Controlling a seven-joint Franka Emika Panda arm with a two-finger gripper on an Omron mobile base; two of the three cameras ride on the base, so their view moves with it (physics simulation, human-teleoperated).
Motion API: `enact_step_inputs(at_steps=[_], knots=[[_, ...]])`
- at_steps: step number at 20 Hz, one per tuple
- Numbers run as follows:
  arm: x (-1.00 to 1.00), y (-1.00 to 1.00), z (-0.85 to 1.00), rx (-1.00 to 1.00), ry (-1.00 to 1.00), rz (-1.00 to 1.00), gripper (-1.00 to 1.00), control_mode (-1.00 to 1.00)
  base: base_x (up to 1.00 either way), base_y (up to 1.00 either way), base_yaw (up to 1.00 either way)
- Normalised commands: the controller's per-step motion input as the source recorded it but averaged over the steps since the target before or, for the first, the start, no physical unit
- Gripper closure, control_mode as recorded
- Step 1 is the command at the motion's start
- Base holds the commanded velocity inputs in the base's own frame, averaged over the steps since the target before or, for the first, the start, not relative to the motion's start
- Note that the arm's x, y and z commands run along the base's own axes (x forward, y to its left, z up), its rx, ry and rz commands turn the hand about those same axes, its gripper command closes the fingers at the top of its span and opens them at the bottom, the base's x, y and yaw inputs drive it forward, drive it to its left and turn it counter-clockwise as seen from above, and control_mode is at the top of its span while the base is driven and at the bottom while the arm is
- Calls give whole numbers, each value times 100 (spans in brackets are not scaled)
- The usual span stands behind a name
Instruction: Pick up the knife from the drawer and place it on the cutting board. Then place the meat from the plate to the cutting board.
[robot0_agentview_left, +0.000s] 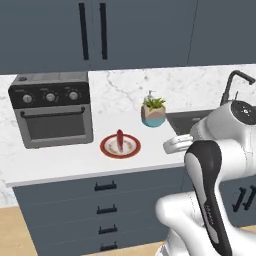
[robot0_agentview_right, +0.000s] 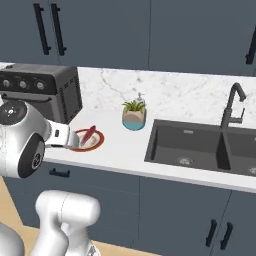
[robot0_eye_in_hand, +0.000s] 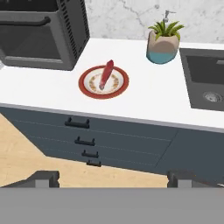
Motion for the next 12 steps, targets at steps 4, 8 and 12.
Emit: enact_step_inputs(at_steps=[4,8,12], knots=[[0,0,0,0,0,0,-100,100,58,51,0],[0,0,0,0,0,0,-100,100,54,35,0],[0,0,0,0,0,0,-100,100,74,0,-3]])
